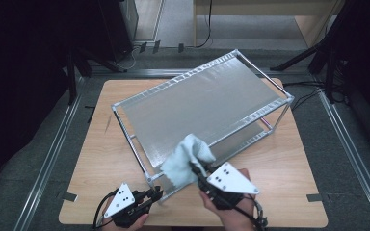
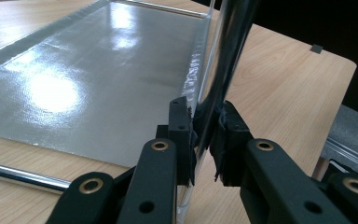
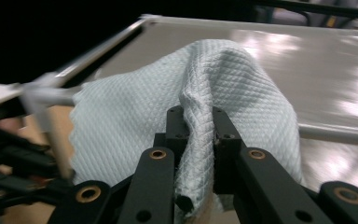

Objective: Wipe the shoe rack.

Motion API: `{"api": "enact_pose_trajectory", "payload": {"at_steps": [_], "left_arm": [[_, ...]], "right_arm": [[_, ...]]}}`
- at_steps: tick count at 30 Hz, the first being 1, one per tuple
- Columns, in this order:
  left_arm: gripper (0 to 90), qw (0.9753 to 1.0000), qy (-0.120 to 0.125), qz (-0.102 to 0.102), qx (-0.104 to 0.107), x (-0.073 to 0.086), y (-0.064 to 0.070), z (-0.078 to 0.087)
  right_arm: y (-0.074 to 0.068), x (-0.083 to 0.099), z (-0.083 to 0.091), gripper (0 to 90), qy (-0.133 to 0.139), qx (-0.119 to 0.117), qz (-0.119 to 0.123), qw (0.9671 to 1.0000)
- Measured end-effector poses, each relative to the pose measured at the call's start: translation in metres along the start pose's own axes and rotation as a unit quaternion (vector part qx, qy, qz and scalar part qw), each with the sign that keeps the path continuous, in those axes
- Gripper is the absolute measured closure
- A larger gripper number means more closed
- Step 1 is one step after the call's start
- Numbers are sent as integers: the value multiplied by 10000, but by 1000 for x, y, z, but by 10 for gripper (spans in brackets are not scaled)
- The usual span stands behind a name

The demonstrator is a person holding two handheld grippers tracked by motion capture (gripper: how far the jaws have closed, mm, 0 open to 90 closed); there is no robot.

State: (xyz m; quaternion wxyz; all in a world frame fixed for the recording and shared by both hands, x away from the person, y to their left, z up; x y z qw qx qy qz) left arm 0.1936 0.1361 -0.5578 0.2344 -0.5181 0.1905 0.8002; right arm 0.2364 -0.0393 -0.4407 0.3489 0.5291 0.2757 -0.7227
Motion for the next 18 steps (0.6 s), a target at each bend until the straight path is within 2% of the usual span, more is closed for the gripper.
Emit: {"api": "enact_pose_trajectory", "payload": {"at_steps": [4,8,9,10,11,13,16,18], "left_arm": [[792,10000,28,39,12,1,-1,1],[792,10000,37,64,-6,2,-7,4],[791,10000,32,67,-11,2,-8,5],[791,9999,39,87,-29,3,-11,6],[790,9999,40,118,-36,3,-13,7],[790,9999,44,119,-114,4,-17,10],[789,9996,66,192,-216,5,-26,14],[788,9992,79,252,-303,6,-34,16]], "right_arm": [[44,1,17,812,41,559,-308,9980],[89,7,33,811,129,965,-634,9932],[104,9,38,809,150,1127,-665,9913],[110,10,41,808,139,1212,-643,9904],[126,14,48,807,130,1471,-638,9870],[151,23,60,807,131,1730,-838,9813],[186,39,77,809,65,2199,-1104,9692],[198,47,82,809,5,2334,-1237,9645]]}}
Point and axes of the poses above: each handheld gripper's, and its own axes: z roughly backward along the jaws, x roughly out of its underside, y roughly to its right, the point moved 8 cm from there along -z, roughly forward along the jaws, and after that the axes turned 11 degrees about -x, right-handed, at the moved point
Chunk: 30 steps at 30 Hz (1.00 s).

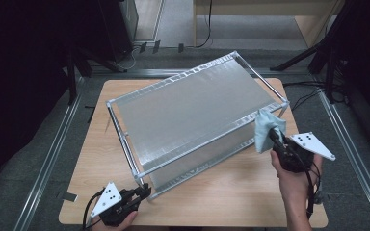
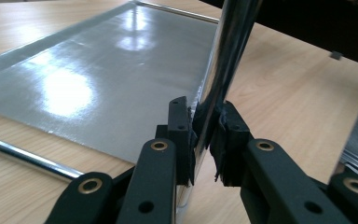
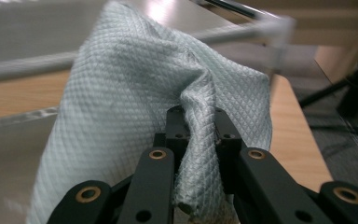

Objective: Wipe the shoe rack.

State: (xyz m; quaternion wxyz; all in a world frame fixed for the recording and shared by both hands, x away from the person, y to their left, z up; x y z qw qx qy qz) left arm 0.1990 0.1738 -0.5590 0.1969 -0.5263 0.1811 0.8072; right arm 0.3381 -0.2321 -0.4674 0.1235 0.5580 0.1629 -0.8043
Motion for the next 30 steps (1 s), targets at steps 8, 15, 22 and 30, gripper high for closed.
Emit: {"api": "enact_pose_trajectory", "payload": {"at_steps": [8,15,22,30], "left_arm": [[781,9994,50,243,-253,0,-20,2],[782,9993,59,241,-272,0,-20,3],[783,9994,51,223,-267,0,-22,2],[774,9993,53,322,-153,1,-22,6]], "right_arm": [[5,43,-38,812,-653,-9,32,9979],[-16,74,-92,634,-1068,-518,75,9929],[-34,103,-117,680,-1708,-643,674,9809],[-37,110,-95,773,-2036,-760,622,9741]]}}
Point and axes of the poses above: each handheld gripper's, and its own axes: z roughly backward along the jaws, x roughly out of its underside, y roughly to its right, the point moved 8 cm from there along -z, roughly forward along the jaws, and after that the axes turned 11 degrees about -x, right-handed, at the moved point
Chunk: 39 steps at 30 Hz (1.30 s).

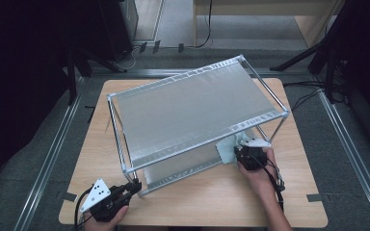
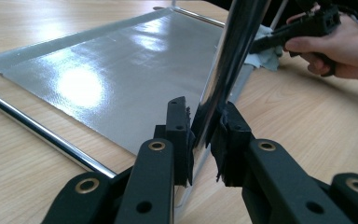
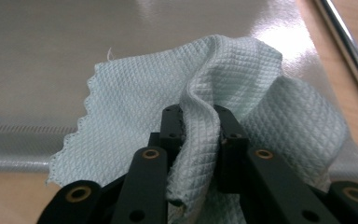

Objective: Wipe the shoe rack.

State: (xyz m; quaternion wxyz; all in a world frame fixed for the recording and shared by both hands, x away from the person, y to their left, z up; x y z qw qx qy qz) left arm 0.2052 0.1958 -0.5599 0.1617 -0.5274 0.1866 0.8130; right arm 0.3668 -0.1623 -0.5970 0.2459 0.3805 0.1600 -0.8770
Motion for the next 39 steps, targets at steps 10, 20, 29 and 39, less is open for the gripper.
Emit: {"api": "enact_pose_trajectory", "payload": {"at_steps": [10,20,29,39], "left_arm": [[765,9995,232,81,192,-9,3,5],[777,9996,178,-62,206,-8,8,5],[772,9996,161,9,244,-7,18,0],[776,9986,40,-199,488,-9,47,-10]], "right_arm": [[12,13,21,639,99,36,-310,9995],[53,16,32,823,425,814,-819,9924],[-25,7,6,826,310,59,-230,9992],[-136,7,-16,815,21,-710,940,9930]]}}
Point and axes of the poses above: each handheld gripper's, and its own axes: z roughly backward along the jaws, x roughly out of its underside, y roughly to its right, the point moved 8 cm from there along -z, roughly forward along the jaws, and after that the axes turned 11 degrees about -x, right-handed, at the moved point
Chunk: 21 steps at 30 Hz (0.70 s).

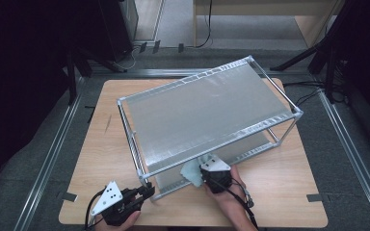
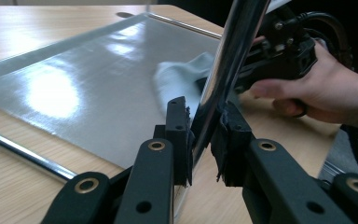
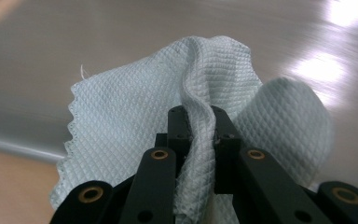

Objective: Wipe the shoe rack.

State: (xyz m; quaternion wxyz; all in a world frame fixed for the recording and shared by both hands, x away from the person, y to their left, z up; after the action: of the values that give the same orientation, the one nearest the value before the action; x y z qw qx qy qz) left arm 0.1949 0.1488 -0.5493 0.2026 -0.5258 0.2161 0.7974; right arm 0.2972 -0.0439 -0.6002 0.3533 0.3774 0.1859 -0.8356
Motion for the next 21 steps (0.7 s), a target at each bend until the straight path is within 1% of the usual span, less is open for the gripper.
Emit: {"api": "enact_pose_trajectory", "payload": {"at_steps": [2,3,4,5,6,8,9,11,12,13,14,17,19,21], "left_arm": [[779,9999,-17,-86,93,0,9,-4],[779,9999,-20,-94,130,0,13,-5],[779,9999,-24,-93,126,-1,15,-7],[777,9998,-23,-53,171,-1,16,-8],[775,9998,-19,-20,195,-1,17,-10],[777,9998,-31,-82,189,-2,21,-13],[778,9997,-32,-123,199,-2,23,-14],[781,9997,-36,-161,184,-3,25,-15],[781,9997,-34,-175,188,-3,25,-15],[782,9996,-41,-195,195,-2,25,-15],[783,9997,-41,-191,171,-2,23,-14],[782,9998,-41,-137,116,-2,17,-13],[781,9999,-14,-96,78,-2,13,-12],[781,10000,-14,-73,32,-2,10,-11]], "right_arm": [[-16,-1,-3,814,58,-260,87,9996],[-23,0,-6,814,135,-353,44,9993],[-28,1,-9,811,181,-376,-31,9991],[-35,0,-12,809,142,-318,151,9993],[-40,-2,-13,807,114,-435,209,9988],[-50,-4,-15,807,128,-715,60,9973],[-55,-3,-16,808,122,-772,55,9969],[-66,-3,-17,809,109,-883,196,9958],[-70,-3,-17,810,86,-936,342,9950],[-70,-4,-16,811,77,-915,436,9948],[-69,-4,-15,814,71,-909,413,9950],[-49,-4,-10,816,84,-736,302,9968],[-29,-1,-5,816,79,-595,114,9981],[-2,2,2,816,93,-318,-48,9994]]}}
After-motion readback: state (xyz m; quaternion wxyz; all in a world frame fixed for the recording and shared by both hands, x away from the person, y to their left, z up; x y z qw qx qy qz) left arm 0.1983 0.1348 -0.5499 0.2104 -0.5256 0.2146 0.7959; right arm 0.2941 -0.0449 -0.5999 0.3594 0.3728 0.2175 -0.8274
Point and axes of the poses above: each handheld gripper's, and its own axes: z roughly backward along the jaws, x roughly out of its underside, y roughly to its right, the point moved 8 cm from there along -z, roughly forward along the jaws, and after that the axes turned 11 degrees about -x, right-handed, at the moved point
